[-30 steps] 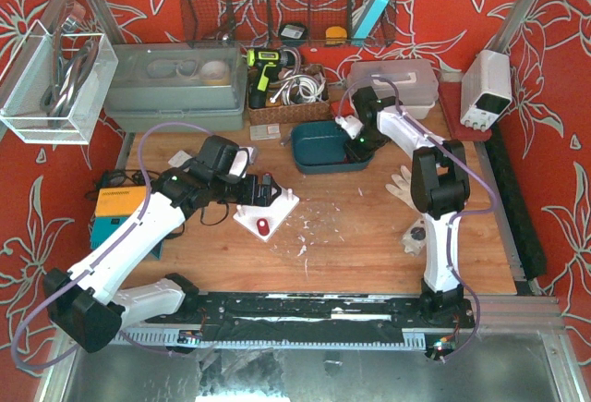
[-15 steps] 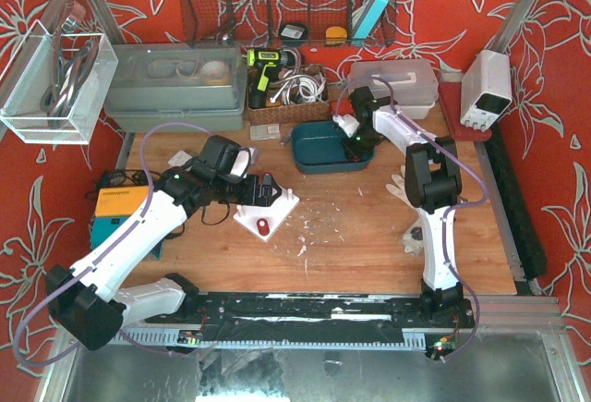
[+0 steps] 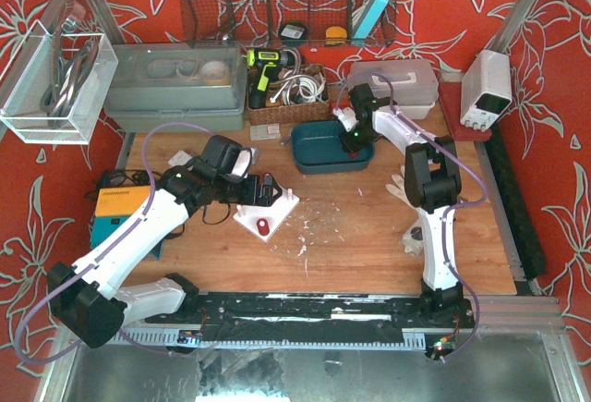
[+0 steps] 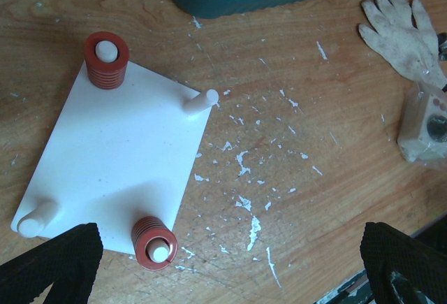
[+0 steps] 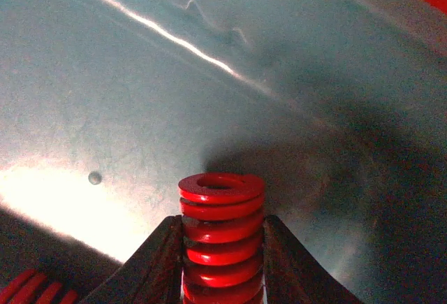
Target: Install the large spring
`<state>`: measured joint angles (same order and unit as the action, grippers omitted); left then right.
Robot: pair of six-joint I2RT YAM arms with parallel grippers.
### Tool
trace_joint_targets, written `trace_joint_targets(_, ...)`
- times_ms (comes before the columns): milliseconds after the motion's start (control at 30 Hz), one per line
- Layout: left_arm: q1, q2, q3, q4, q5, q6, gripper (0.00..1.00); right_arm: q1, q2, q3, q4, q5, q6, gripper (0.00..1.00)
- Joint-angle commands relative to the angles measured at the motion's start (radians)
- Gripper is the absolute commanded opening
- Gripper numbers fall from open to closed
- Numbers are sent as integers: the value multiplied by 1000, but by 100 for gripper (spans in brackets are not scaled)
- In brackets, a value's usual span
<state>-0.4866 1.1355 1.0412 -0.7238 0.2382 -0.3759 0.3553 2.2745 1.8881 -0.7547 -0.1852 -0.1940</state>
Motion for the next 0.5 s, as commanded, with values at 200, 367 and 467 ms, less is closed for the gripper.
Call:
trace_joint_targets(200, -6, 0, 2, 3, 16, -4, 100, 10, 17, -21, -27, 87, -11, 47)
trace_joint_targets(367, -6, -2, 2, 2, 14, -10, 100, 8, -3, -82, -1, 82, -17, 49)
trace_joint_targets(467, -6, -3, -1, 2, 13, -13, 100, 8, 11, -72, 9, 83, -17, 43)
